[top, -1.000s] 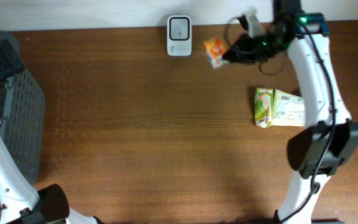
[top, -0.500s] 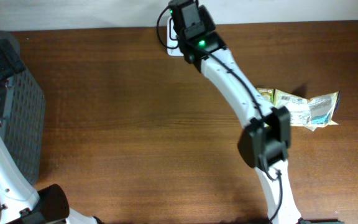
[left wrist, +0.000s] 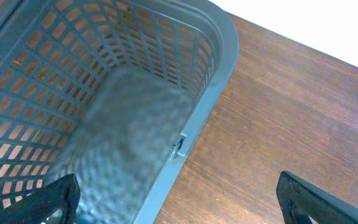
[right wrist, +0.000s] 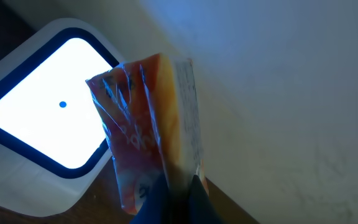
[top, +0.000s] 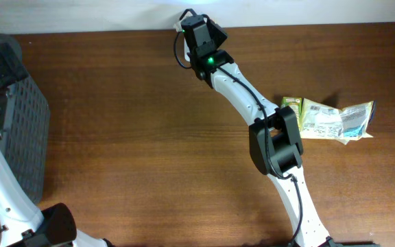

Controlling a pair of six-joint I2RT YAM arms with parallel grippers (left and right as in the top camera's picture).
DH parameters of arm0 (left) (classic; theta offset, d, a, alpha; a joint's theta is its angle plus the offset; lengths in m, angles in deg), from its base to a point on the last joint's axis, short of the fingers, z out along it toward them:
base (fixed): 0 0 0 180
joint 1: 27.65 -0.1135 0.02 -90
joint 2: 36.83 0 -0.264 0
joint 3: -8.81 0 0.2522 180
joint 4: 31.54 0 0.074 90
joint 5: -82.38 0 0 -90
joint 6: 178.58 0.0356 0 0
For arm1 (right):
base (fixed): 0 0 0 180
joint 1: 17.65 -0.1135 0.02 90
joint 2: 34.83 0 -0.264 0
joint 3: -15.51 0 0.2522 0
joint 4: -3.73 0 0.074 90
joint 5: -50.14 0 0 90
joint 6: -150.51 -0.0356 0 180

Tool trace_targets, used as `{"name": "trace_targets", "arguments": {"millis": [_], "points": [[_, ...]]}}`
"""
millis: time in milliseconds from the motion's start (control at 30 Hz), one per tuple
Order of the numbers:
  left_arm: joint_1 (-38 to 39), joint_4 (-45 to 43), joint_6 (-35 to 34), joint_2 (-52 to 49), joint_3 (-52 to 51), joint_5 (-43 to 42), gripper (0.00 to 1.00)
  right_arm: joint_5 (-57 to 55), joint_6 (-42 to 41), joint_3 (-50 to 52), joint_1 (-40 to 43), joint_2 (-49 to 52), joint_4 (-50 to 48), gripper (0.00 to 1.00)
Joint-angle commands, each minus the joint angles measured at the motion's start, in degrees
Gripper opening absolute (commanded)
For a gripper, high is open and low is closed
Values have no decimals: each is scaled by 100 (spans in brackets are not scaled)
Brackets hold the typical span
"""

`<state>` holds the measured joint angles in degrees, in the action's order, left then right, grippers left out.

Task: Scan the item barcode
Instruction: 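Hold the orange carton in front of the scanner window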

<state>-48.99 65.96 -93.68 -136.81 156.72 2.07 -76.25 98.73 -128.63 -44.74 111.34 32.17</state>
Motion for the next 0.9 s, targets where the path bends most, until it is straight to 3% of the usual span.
{"name": "trace_targets", "arguments": {"millis": [0,633,800,867], "points": [[-20,-7,87,-17,52,2,99,15,57,-66,4,61,-44,4],[-20,-9,87,-17,52,2,99,15,57,-68,-146,44,-83,4],[-20,-9,87,-17,52,2,99,15,7,-68,-234,-273,44,4],[-20,-9,87,-17,52,2,99,118,-369,-68,-264,-570,330,4]]}}
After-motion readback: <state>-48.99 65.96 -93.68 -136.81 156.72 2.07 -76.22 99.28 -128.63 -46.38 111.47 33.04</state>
